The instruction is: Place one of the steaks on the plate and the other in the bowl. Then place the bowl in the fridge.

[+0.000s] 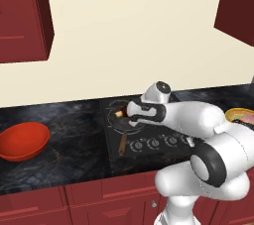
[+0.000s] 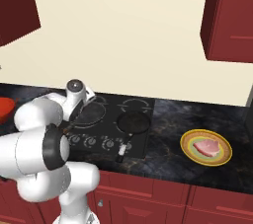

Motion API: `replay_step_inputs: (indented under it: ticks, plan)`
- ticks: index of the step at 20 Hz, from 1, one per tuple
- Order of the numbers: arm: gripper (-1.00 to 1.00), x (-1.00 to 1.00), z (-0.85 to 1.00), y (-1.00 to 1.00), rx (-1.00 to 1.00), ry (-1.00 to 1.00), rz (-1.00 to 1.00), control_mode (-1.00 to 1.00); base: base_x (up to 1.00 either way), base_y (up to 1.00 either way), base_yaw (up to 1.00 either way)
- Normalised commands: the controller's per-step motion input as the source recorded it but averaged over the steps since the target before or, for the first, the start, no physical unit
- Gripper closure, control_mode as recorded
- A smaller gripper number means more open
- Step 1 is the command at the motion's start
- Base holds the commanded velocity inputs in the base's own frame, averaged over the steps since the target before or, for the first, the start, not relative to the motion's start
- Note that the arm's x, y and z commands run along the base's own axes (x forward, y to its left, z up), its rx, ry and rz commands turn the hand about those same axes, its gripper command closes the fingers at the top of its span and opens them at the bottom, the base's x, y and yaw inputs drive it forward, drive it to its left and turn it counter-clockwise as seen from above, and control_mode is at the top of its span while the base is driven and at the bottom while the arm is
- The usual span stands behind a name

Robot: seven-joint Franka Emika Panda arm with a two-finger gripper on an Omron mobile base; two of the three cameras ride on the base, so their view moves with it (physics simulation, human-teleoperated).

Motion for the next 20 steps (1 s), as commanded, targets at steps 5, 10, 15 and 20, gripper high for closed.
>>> replay_step_inputs:
  ticks: [5,10,15,20]
  plan:
    - [1.00,-0.87,0.79,0.76,0.00,0.07,0.14,-1.00,0.00,0.00,0.00]
    - [1.00,-0.72,0.39,0.99,0.00,0.05,0.14,-1.00,0.00,0.00,0.00]
    - [1.00,-0.51,0.08,1.00,0.00,0.05,0.11,-1.00,0.00,0.00,0.00]
    - [1.00,-0.34,0.01,1.00,0.00,0.08,0.09,-1.00,0.00,0.00,0.00]
